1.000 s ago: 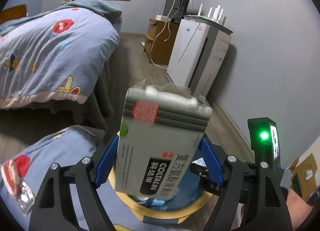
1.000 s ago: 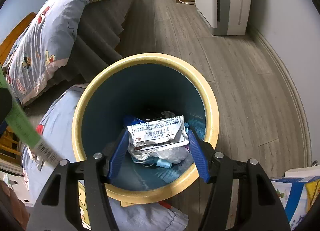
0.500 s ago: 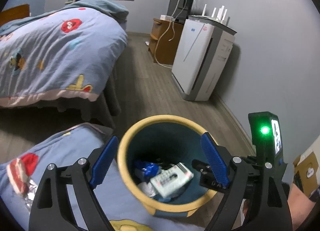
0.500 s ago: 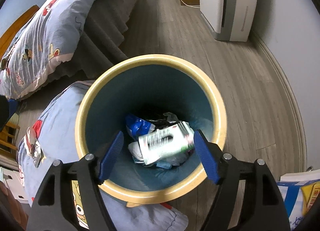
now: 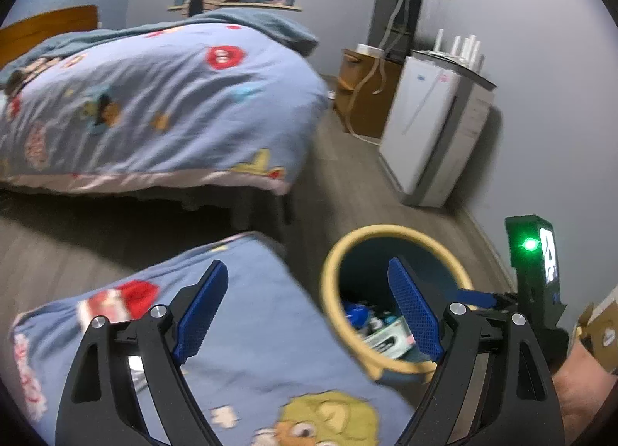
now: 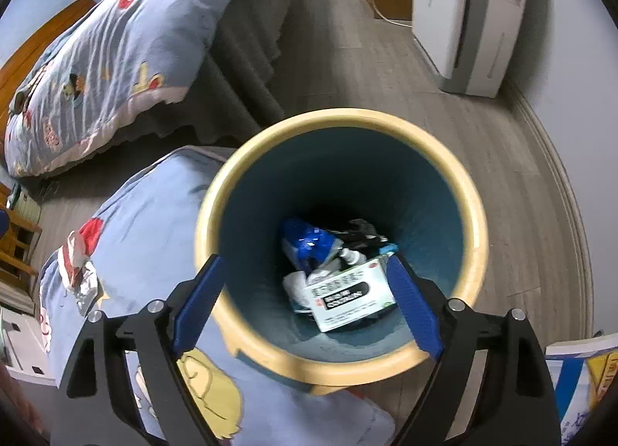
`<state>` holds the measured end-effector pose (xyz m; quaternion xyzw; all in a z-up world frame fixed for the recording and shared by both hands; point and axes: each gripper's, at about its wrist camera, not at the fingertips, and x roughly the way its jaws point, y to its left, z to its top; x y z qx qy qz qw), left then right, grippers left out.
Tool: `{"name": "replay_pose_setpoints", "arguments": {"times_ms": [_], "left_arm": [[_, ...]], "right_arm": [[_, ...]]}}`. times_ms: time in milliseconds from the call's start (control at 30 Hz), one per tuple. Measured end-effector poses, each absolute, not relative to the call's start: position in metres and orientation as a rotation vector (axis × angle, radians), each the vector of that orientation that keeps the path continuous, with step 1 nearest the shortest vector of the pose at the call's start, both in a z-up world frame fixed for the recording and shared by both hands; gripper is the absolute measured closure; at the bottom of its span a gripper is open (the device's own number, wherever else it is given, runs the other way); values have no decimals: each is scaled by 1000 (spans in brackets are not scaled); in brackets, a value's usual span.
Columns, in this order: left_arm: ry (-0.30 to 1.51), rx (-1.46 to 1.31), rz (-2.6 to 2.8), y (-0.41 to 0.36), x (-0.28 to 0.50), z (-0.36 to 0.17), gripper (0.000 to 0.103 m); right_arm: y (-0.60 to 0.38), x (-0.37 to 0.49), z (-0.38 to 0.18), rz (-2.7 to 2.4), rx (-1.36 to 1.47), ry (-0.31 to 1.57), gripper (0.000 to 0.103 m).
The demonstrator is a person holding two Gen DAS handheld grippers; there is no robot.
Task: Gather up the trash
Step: 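Open both tools over the bin to drop box and blister pack, then move both open tools back over the red-white wrapper and foil tray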
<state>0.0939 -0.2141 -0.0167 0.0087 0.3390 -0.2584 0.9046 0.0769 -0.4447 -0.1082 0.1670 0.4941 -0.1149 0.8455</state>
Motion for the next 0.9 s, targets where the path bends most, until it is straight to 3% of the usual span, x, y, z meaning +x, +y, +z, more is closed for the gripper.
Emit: {"name": "replay_pose_setpoints", "arguments": {"times_ms": [233,900], "left_arm": [[703,6,-398,-138,100,-15,18],[823,-13,-107,26,123,-64,18]], "right_arm": [[-393,94,-108,-177,302,1032,10],[-197,144,-149,162,106,1036,10]]}}
